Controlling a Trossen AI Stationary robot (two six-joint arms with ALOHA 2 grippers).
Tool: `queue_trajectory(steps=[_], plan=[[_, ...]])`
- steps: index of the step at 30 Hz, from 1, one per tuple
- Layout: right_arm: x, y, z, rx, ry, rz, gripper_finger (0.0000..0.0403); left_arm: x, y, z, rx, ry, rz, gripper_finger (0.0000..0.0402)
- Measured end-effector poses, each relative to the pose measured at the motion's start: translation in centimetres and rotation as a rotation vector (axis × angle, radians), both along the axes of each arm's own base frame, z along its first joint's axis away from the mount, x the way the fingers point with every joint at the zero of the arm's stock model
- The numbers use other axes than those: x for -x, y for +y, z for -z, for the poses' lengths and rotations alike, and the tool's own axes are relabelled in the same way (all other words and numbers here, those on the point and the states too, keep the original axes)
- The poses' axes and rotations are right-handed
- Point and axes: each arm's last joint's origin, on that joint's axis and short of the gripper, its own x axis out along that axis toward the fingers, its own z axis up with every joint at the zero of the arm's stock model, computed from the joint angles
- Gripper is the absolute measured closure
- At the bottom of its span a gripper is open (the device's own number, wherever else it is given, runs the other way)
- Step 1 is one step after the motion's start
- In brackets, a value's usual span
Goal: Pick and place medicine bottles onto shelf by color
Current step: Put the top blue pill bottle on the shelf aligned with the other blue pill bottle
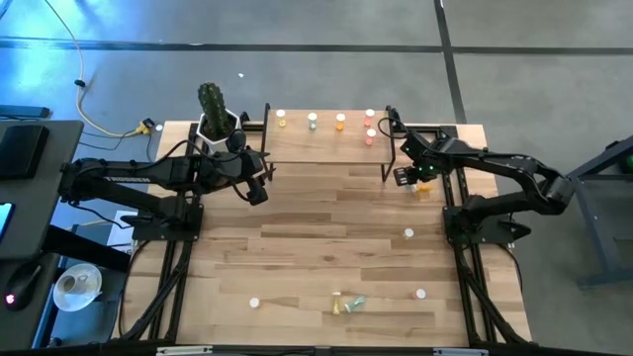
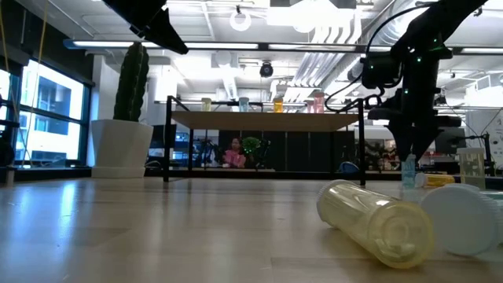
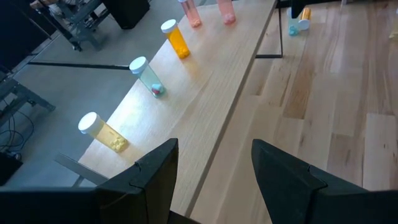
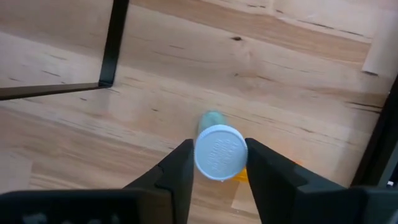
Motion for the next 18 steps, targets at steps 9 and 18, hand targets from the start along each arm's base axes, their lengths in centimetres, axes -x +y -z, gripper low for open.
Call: queue_trajectory(steps=[9,18], plan=[[0.1,0.1,-0.3,0.008,0.001,-0.038,0.0306,0.0,0.0,0.0,0.000,0.000,0.000,0.0209],[0.1,-0.1,-6.2,0.122,-0.040,-0.069,0.0304,0.0,0.0,0.0,0.004,-0.002,0.002,0.0209]])
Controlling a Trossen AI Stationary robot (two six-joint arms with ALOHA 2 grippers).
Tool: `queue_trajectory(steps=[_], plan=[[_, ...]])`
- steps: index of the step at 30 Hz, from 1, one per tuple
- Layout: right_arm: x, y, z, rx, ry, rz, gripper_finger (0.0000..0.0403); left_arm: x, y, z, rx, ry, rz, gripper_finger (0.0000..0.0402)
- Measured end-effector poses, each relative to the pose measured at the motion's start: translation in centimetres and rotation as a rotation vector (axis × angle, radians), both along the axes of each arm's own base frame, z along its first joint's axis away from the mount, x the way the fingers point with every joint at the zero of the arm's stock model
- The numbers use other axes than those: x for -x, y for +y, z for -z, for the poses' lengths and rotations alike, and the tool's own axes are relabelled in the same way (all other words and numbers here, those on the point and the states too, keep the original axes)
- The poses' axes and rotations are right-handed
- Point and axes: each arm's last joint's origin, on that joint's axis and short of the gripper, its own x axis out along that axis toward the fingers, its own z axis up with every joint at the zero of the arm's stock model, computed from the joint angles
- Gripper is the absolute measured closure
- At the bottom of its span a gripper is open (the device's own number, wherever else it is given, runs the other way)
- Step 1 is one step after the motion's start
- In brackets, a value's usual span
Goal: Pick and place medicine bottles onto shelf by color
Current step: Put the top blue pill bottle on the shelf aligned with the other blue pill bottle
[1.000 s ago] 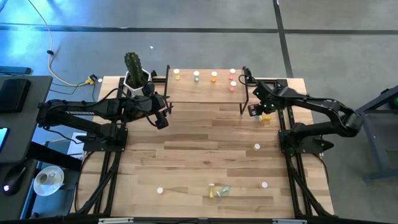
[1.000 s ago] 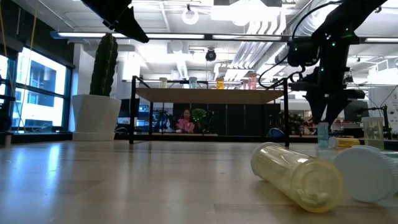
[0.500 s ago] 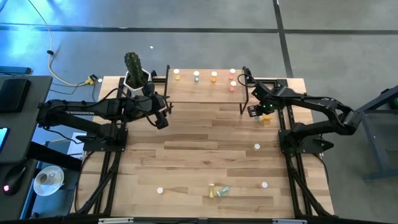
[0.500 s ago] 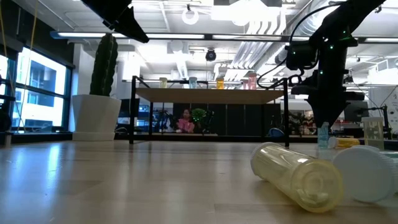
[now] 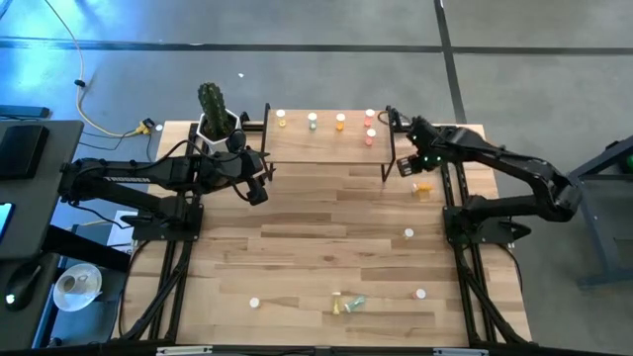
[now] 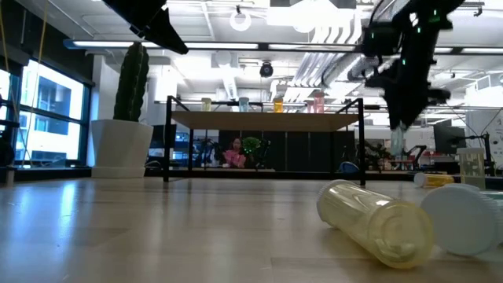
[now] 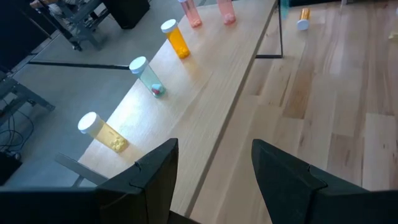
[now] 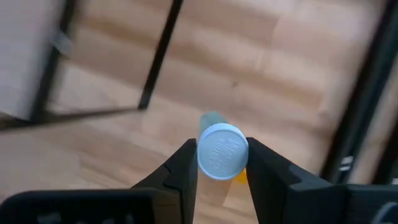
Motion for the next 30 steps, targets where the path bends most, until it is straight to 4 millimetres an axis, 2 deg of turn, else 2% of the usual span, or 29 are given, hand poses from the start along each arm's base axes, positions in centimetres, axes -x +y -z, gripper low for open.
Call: queue_trajectory(steps=[8,12,15,19,24,30], plan=[[0.2,0.2,-7.9,0.215,0.003,0.023,0.0304,-0.1,-0.2,0.1,0.042,-0.007,0.065,0.0209],[-0.4,0.6,-11.4,0.305,-0.105,-0.010,0.0304,-0.2,-0.3,0.1,0.059,-0.010,0.092,0.0209],[-1.2,1.3,-13.2,0.367,-0.189,-0.072,0.0304,-0.2,-0.3,0.1,0.066,-0.012,0.102,0.0209],[-2.6,2.7,-14.0,0.394,-0.277,-0.185,0.0304,-0.2,-0.3,0.1,0.077,-0.016,0.121,0.0209],[-5.0,4.6,-14.0,0.395,-0.341,-0.309,0.0304,-0.3,-0.4,0.1,0.096,-0.020,0.150,0.0209],[-9.5,6.6,-12.9,0.370,-0.412,-0.476,0.0304,-0.9,-0.4,0.4,0.114,-0.034,0.155,0.0209]])
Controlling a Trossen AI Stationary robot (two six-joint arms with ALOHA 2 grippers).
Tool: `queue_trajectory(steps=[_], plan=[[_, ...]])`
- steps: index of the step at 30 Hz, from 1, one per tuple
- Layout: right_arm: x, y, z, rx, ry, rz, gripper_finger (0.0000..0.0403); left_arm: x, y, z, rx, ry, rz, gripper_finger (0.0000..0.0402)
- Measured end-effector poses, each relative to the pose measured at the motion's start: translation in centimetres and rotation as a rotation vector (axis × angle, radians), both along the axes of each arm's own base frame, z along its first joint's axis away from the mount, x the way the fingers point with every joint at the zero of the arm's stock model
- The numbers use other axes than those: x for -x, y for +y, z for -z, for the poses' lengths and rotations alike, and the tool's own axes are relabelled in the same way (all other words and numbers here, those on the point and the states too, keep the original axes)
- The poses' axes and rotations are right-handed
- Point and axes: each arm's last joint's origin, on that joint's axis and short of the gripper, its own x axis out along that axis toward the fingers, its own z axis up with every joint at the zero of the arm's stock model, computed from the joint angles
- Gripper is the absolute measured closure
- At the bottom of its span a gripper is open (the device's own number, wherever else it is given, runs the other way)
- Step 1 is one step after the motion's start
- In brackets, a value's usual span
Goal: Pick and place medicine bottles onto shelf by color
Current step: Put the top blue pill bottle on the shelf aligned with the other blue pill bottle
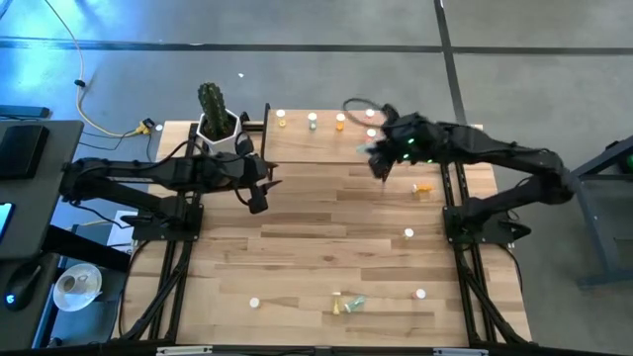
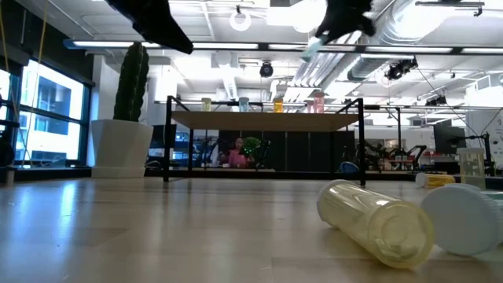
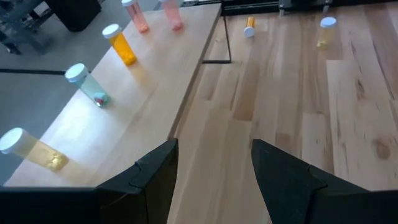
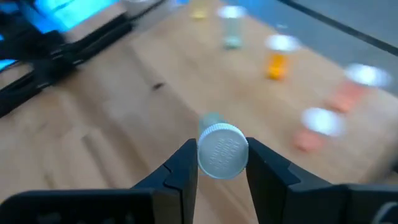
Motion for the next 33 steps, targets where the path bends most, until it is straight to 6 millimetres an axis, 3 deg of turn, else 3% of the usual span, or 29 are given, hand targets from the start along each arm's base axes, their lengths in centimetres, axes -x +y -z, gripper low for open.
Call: queue_trajectory(steps=[6,16,23,33], plan=[[-4.4,1.5,1.6,0.033,-0.032,-0.189,0.0304,-1.6,0.1,0.9,0.033,0.004,0.058,0.0209],[-9.0,1.6,4.6,-0.016,-0.056,-0.366,0.0304,-4.1,0.5,2.4,0.032,-0.003,0.070,0.0209],[-10.8,1.5,5.6,-0.012,-0.111,-0.428,0.0304,-4.9,1.2,3.1,0.083,-0.011,0.117,0.0209],[-11.7,1.5,5.9,0.001,-0.145,-0.455,0.0304,-5.3,1.8,3.0,0.106,-0.060,0.137,0.0209]])
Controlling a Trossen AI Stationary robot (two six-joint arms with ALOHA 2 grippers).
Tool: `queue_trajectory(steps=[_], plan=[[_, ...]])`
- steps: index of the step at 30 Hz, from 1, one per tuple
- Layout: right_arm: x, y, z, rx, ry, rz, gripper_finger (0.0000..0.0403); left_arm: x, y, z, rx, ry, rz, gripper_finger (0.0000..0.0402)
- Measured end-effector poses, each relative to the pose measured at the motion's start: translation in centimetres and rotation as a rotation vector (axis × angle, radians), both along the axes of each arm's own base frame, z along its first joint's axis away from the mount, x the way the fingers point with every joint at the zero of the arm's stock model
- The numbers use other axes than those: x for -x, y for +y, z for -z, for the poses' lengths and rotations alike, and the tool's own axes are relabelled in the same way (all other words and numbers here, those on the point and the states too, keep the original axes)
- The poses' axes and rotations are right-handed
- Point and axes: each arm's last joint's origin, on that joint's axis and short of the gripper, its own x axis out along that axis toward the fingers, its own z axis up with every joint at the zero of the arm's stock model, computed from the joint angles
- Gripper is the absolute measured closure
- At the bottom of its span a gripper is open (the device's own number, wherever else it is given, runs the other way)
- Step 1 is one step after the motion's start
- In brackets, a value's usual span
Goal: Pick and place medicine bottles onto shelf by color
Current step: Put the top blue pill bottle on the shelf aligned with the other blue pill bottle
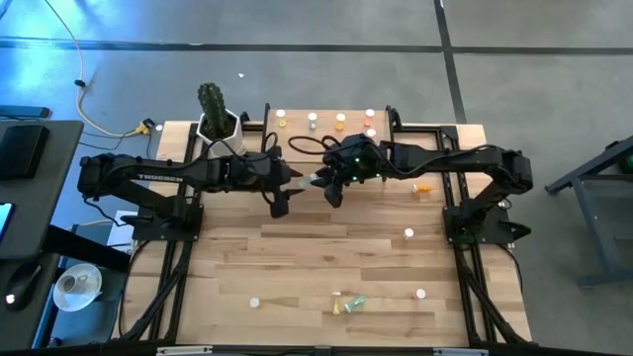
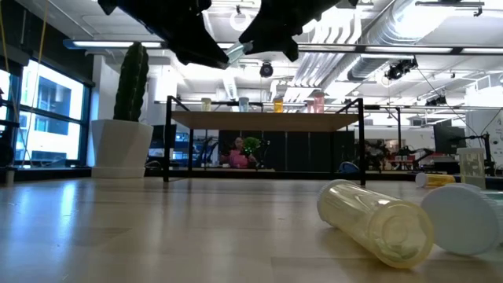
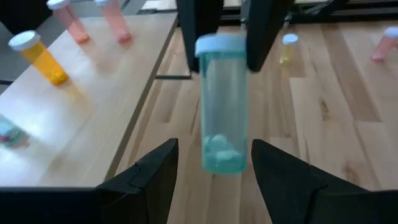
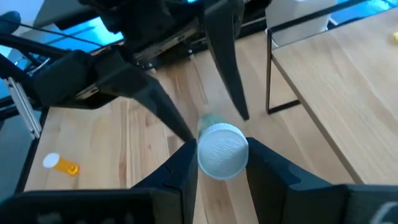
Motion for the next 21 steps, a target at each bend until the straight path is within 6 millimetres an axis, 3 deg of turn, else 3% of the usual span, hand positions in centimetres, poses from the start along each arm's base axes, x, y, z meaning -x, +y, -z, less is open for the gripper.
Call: queue_trajectory(steps=[9,21], plan=[[-0.17,-0.05,-0.30,0.005,-0.035,0.001,0.0304,-0.03,-0.05,-0.03,0.008,-0.005,0.015,0.0214],[-0.15,-0.05,-0.27,0.004,-0.032,0.000,0.0304,-0.11,-0.07,-0.16,0.005,-0.020,0.031,0.0294]])
